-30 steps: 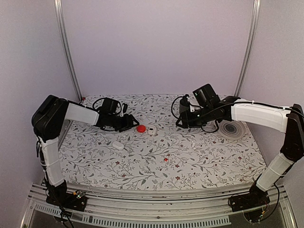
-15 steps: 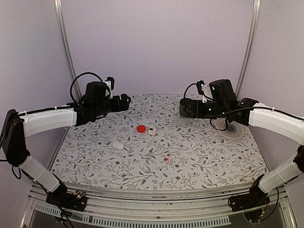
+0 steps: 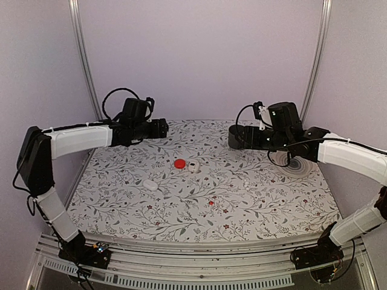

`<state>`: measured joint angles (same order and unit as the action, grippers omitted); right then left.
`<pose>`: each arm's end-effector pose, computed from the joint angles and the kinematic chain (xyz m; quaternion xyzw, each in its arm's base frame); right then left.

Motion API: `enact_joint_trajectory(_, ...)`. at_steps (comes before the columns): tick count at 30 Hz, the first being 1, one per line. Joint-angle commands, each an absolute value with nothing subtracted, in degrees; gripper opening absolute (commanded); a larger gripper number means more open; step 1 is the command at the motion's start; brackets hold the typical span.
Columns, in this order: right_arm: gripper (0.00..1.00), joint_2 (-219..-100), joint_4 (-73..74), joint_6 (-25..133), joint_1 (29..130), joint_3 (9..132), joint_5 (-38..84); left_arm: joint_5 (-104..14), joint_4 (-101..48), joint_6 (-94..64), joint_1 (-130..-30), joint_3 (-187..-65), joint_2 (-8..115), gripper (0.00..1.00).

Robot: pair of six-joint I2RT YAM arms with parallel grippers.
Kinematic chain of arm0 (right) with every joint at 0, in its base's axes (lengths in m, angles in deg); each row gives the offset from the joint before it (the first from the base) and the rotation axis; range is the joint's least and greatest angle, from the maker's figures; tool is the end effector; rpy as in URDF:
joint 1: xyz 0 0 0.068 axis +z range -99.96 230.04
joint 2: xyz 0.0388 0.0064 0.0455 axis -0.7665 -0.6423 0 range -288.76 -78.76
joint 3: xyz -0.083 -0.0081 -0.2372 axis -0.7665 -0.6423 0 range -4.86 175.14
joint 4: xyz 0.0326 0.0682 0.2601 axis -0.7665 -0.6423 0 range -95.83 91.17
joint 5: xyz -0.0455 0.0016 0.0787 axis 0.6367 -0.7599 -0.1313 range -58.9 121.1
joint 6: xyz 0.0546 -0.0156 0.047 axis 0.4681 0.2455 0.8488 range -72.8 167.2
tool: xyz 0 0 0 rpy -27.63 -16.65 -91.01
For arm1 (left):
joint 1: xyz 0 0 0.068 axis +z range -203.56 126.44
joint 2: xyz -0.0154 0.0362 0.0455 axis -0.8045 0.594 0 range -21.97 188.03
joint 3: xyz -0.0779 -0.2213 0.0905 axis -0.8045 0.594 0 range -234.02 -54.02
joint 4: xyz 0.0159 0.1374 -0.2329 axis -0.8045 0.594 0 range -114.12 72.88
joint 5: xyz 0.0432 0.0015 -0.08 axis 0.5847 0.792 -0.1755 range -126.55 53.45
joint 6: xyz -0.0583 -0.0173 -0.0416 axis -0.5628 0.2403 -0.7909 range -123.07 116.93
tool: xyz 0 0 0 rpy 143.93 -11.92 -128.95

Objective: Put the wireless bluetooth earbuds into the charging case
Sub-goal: Pick up the charging case from the center of the board.

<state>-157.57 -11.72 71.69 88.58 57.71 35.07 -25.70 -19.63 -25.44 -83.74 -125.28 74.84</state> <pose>0.2788 0.2166 0.2712 -0.0879 0.8573 0.2392 0.4473 0.3698 -0.2016 0.2305 0.0115 0.8635 -0.1469 0.4823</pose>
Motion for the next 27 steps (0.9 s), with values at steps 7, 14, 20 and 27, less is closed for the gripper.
enact_joint_trajectory(7,0.63,-157.20,-10.42,72.83,88.16,55.64,33.57,-26.11,-4.23,-24.15,-97.45,-143.05,97.65,0.81)
enact_joint_trajectory(14,0.63,-157.19,-9.94,73.65,88.12,54.57,32.12,-26.64,3.83,-30.90,-97.72,-153.75,107.36,0.72)
enact_joint_trajectory(20,0.63,-157.69,-9.91,73.28,88.13,54.74,31.38,-26.04,8.04,-29.94,-97.75,-159.74,111.94,0.73)
enact_joint_trajectory(27,0.63,-157.94,-9.91,73.26,88.10,54.62,31.21,-25.99,9.46,-29.79,-97.75,-158.03,112.95,0.72)
